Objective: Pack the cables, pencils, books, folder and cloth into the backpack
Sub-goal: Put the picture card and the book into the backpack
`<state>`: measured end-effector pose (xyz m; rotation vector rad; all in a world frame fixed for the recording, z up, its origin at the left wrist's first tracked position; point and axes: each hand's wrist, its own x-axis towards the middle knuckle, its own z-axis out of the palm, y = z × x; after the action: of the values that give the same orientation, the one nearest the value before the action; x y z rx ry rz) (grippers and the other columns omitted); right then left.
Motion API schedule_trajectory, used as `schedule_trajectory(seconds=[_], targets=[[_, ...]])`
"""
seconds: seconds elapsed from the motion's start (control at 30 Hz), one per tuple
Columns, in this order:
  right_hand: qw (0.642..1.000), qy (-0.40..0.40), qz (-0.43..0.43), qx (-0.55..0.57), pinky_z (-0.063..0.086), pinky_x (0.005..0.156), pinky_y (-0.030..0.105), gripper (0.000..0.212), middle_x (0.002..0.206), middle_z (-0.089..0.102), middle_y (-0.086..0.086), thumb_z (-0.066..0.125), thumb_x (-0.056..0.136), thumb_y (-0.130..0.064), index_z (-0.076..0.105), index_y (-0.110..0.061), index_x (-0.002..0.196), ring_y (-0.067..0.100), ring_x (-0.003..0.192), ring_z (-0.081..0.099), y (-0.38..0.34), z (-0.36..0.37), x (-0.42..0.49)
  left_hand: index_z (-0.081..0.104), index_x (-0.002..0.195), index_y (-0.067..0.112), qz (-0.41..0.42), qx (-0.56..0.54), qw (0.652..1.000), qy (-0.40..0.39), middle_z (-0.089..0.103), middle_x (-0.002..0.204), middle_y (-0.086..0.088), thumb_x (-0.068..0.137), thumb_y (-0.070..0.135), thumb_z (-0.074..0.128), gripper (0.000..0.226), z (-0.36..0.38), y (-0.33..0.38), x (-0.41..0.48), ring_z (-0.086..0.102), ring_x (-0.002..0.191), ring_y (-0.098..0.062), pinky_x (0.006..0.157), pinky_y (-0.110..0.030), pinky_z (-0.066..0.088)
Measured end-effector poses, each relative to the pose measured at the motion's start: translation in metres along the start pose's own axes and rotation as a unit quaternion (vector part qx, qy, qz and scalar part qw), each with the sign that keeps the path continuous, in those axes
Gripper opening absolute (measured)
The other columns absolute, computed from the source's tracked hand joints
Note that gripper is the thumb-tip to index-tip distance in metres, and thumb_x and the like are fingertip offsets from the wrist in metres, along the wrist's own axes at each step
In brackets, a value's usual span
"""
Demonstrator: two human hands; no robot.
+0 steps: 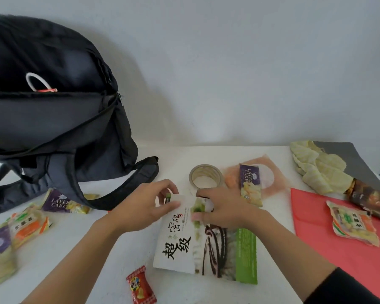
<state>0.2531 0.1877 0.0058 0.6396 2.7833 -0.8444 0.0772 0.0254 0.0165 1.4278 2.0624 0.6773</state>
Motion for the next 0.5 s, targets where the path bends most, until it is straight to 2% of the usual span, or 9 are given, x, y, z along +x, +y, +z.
schedule_trajectory(seconds=[0.07,0.1,0.17,0.23,0.27,0.33,0.37,0.43,0.5], targets=[[0.998,0.04,-0.01,0.053,0.038,0.111,0.053,0.067,0.119,0.065,-0.013,0.06,0.083,-0.071,0.058,-0.025,0.131,0.017,0.119,0.058,0.001,-0.013,0.001,0.063,0.109,0.038,0.0,-0.099,0.994,0.05,0.069,0.097,0.008,0.095,0.037,0.07,0.016,-0.014,0.009,-0.001,0.061,0.085,-0.006,0.07,-0.027,0.051],[0.993,0.063,-0.015,0.096,0.04,0.112,0.05,0.065,0.125,0.063,-0.014,0.063,0.085,-0.067,0.058,-0.024,0.134,0.014,0.12,0.057,-0.001,-0.019,0.001,0.063,0.114,0.037,-0.011,-0.151,0.987,0.057,0.07,0.101,0.005,0.095,0.034,0.072,0.022,-0.02,0.014,-0.002,0.064,0.088,-0.008,0.076,-0.034,0.057],[0.979,0.101,-0.014,0.176,0.04,0.109,0.03,0.06,0.125,0.055,-0.02,0.067,0.093,-0.052,0.053,-0.018,0.141,0.006,0.118,0.052,-0.01,-0.032,0.003,0.064,0.12,0.035,-0.045,-0.218,0.972,0.08,0.075,0.107,0.003,0.093,0.032,0.074,0.03,-0.035,0.023,-0.007,0.071,0.097,-0.017,0.089,-0.046,0.06],[0.956,0.147,-0.022,0.252,0.045,0.09,0.016,0.041,0.101,0.061,-0.024,0.068,0.095,-0.04,0.058,-0.018,0.128,0.003,0.097,0.058,-0.019,-0.041,0.007,0.064,0.121,0.031,-0.068,-0.262,0.959,0.086,0.078,0.108,0.002,0.093,0.029,0.072,0.029,-0.053,0.029,-0.014,0.076,0.097,-0.02,0.089,-0.047,0.061],[0.943,0.169,-0.029,0.286,0.047,0.089,0.019,0.032,0.093,0.066,-0.021,0.069,0.095,-0.04,0.059,-0.02,0.118,0.004,0.094,0.063,-0.024,-0.045,0.009,0.063,0.122,0.028,-0.073,-0.283,0.953,0.08,0.078,0.108,0.001,0.094,0.027,0.07,0.029,-0.06,0.032,-0.018,0.077,0.097,-0.021,0.089,-0.046,0.061],[0.911,0.202,-0.034,0.358,0.048,0.1,0.033,0.043,0.107,0.074,-0.013,0.07,0.093,-0.042,0.062,-0.019,0.129,0.012,0.106,0.068,-0.04,-0.051,0.015,0.061,0.125,0.022,-0.064,-0.306,0.946,0.085,0.078,0.111,-0.001,0.095,0.024,0.068,0.031,-0.076,0.037,-0.028,0.076,0.102,-0.021,0.092,-0.041,0.059],[0.892,0.211,-0.039,0.398,0.05,0.1,0.035,0.04,0.112,0.075,-0.008,0.071,0.093,-0.038,0.064,-0.017,0.126,0.014,0.107,0.07,-0.048,-0.053,0.019,0.062,0.125,0.02,-0.051,-0.319,0.941,0.102,0.078,0.112,-0.002,0.095,0.024,0.066,0.031,-0.084,0.039,-0.033,0.075,0.104,-0.021,0.093,-0.04,0.058],[0.842,0.213,-0.064,0.491,0.054,0.09,0.035,0.024,0.107,0.078,0.0,0.071,0.094,-0.026,0.069,-0.012,0.114,0.019,0.1,0.075,-0.065,-0.059,0.026,0.062,0.126,0.017,-0.029,-0.362,0.919,0.153,0.077,0.115,-0.005,0.093,0.026,0.064,0.034,-0.097,0.042,-0.041,0.073,0.107,-0.024,0.091,-0.039,0.057],[0.798,0.202,-0.089,0.56,0.056,0.092,0.042,0.024,0.108,0.078,0.007,0.07,0.094,-0.022,0.07,-0.007,0.113,0.026,0.102,0.075,-0.088,-0.063,0.036,0.063,0.129,0.018,-0.004,-0.408,0.891,0.2,0.076,0.118,-0.007,0.092,0.028,0.06,0.038,-0.111,0.043,-0.047,0.074,0.106,-0.028,0.087,-0.04,0.062]])
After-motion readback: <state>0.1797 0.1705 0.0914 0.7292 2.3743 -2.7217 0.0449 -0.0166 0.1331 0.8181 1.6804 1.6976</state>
